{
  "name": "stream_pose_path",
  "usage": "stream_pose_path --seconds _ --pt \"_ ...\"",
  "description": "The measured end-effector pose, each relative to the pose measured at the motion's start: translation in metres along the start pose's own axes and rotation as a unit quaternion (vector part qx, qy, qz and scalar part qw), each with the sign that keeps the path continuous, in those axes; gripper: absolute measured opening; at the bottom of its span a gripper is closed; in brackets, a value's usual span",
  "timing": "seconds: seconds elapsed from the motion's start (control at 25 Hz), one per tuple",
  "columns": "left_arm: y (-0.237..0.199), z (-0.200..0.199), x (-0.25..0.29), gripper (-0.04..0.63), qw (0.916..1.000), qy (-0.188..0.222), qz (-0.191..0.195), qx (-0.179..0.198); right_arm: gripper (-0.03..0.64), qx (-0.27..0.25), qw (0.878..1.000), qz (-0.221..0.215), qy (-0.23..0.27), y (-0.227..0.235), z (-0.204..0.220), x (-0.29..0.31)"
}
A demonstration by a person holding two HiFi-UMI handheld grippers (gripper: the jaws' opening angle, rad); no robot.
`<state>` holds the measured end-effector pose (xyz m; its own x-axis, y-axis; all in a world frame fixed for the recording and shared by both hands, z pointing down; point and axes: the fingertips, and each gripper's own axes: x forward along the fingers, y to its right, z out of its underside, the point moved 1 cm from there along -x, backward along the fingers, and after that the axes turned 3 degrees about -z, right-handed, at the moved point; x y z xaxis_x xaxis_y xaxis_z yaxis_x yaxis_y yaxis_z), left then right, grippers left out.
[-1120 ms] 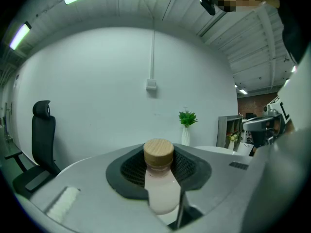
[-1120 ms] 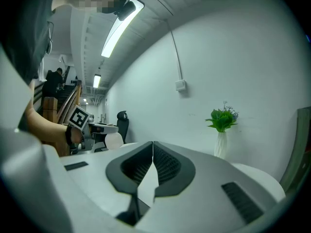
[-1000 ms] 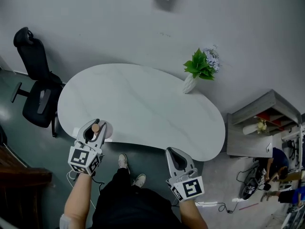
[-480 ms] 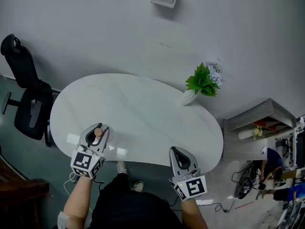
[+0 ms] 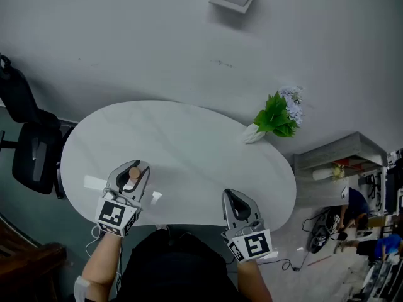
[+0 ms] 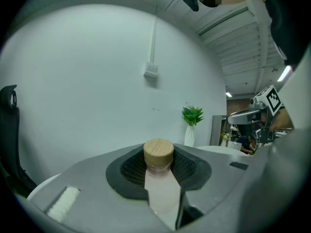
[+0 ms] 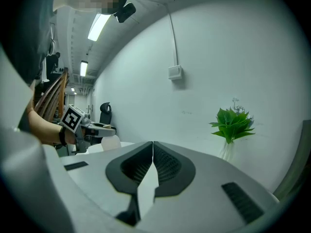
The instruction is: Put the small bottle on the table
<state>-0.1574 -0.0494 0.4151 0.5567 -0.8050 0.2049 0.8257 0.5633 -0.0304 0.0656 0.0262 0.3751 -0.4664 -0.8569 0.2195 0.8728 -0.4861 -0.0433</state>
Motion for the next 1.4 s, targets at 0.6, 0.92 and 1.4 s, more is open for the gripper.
stream_pose_path --seconds 0.6,0.92,1.4 --pt "0.035 -0.014 0.020 0.110 0.9999 -0.001 0.000 0.012 0.006 0.006 0.999 -0.033 0.020 0.038 -0.007 0.023" --pt "0.049 -0.010 0.027 0.110 0.9998 -0.006 0.002 0.018 0.006 0.014 0.999 -0.041 0.013 0.042 0.007 0.021" --pt "0.055 0.001 0.053 0.110 0.9996 -0.012 0.011 0.023 0.006 0.021 0.999 -0.046 -0.007 0.039 0.027 0.010"
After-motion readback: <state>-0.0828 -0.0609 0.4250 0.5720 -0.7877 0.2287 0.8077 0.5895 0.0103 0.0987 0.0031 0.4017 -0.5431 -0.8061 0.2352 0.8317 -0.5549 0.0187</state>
